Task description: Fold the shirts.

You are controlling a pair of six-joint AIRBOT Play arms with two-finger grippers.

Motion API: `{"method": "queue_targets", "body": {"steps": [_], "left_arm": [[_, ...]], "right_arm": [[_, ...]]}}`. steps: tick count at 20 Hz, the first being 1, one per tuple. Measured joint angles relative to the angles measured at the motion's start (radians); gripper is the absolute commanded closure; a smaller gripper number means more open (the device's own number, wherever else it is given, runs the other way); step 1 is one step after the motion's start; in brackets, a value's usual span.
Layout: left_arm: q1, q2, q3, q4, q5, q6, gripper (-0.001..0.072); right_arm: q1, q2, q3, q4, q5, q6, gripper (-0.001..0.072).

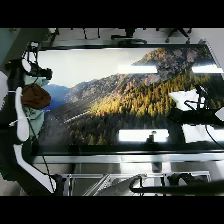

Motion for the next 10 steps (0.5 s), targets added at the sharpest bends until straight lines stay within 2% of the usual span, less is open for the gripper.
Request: {"method": "queue_targets", "body": {"steps": [6,8,9,10], "left_arm": [[0.043,-0.216,-0.021,0.161,0.376,-0.016,0.0085],[0.063,-0.268,0.0,0.181,0.45,-0.02,0.009],[0.072,-0.296,0.02,0.186,0.472,-0.023,0.017],[0.079,-0.319,0.036,0.192,0.491,-0.023,0.0411]], "right_arm": [[0.0,0.0,0.0,0.013,0.003,0.011,0.0694],[0.0,0.0,0.0,0.016,0.005,0.011,0.0694],[0.0,0.0,0.0,0.018,0.006,0.011,0.0694],[0.0,0.0,0.0,0.019,0.006,0.011,0.0695]]}}
